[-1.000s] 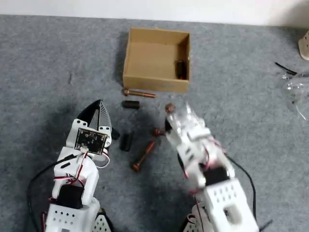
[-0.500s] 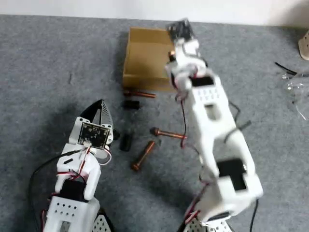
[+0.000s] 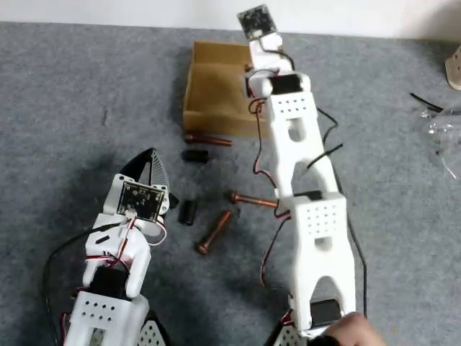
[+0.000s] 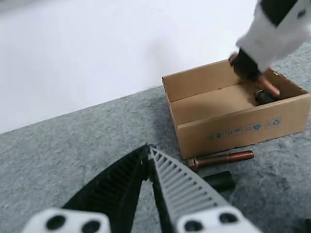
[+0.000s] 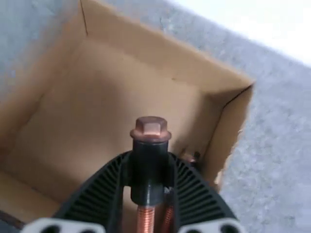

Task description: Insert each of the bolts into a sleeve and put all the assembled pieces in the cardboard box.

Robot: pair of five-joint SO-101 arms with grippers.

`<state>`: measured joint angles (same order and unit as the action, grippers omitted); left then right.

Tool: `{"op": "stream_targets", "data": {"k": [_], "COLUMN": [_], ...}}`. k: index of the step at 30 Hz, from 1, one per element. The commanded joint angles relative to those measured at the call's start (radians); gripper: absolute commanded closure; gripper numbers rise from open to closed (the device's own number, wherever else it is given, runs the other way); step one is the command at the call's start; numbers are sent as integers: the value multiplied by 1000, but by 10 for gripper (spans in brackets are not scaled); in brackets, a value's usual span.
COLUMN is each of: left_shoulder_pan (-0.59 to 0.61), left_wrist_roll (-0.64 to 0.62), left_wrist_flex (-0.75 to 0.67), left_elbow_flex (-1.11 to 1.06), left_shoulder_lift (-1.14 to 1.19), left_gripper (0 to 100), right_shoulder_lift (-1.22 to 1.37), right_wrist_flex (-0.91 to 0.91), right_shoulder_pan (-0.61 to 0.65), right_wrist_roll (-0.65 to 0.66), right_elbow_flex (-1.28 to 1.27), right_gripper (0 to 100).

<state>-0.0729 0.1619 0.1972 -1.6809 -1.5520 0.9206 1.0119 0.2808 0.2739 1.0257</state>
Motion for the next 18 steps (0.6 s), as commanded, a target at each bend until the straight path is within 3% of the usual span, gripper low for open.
{"op": "stream_targets", "data": {"k": [1,10,15,18], "left_shoulder_pan": [10,8,8,8], "left_wrist_roll": [-5,-5,-5,-5], "left_wrist_flex": [-20,-20,-20,-20], "left_elbow_flex": [-22,-22,-22,-22], "left_shoulder_lift": [4,4,4,4], "left_gripper": [992,990,990,990], "right_shoulder_lift": [58,249,280,278], "right_wrist_flex": [39,182,242,274], "right_shoulder_pan": [-16,-16,-16,-16], "right_wrist_roll": [-8,-6,-6,-6], "right_elbow_flex": [189,384,467,513], "right_gripper": [994,985,865,845]}}
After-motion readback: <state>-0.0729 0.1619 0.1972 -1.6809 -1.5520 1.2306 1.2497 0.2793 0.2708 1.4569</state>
